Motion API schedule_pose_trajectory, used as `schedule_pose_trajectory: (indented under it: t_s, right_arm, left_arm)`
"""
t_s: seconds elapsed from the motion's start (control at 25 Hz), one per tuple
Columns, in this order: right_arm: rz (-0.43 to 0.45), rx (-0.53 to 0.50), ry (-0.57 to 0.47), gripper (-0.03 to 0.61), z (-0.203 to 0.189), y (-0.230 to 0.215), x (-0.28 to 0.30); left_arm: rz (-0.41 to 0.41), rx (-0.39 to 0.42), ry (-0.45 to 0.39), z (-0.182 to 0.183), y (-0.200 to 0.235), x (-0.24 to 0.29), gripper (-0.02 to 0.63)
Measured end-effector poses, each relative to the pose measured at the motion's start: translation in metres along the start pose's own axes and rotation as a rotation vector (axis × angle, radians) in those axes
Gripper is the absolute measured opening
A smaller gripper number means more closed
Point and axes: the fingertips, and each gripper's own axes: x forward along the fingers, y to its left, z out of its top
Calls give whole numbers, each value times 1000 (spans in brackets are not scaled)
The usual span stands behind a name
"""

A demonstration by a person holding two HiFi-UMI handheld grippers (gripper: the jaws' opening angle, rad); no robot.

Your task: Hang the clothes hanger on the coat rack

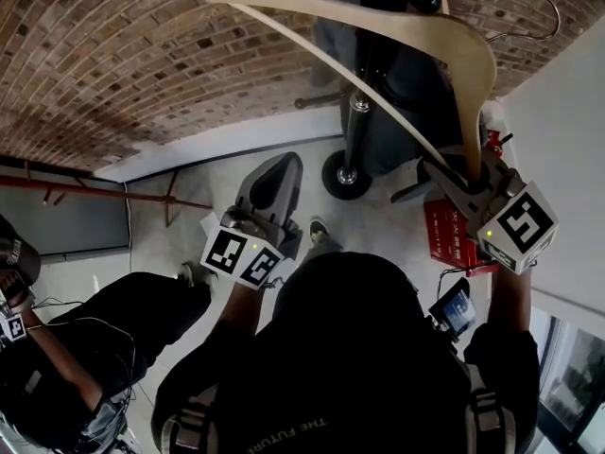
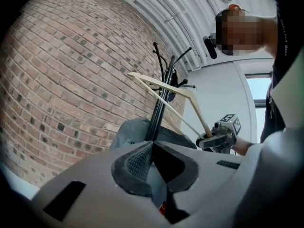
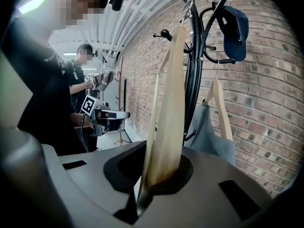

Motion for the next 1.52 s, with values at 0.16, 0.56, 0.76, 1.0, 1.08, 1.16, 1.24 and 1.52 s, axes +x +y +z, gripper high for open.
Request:
schedule_pose_trajectory:
  t_s: [0.16, 0.56, 0.76, 1.0, 1.08, 1.16, 1.24, 1.52]
  right_arm:
    - [0, -10, 24, 28, 5, -5, 4]
    - [-21, -15, 145, 28, 4, -22, 13]
    - [-45, -9, 197, 28, 3, -29, 16]
    - [-49, -22, 244, 28, 1, -35, 20]
    - [-56, -25, 260, 28, 0, -37, 22]
    - [-63, -30, 279, 28, -2, -40, 23]
    - [-62, -38, 296, 28, -5, -41, 25]
    - [-58, -52, 334, 28, -10, -45, 31]
  left_arm:
    - [-7, -9, -6, 3, 7, 4, 20]
    - [-19, -26, -24, 7, 21, 9, 20]
    - [-24, -34, -27, 7, 25, 9, 20]
    - [-23, -37, -31, 10, 32, 9, 20]
    - [-23, -36, -34, 12, 34, 9, 20]
    - [-23, -36, -36, 14, 35, 10, 20]
    - [-22, -37, -36, 14, 36, 11, 20]
    - [-19, -50, -33, 11, 43, 12, 20]
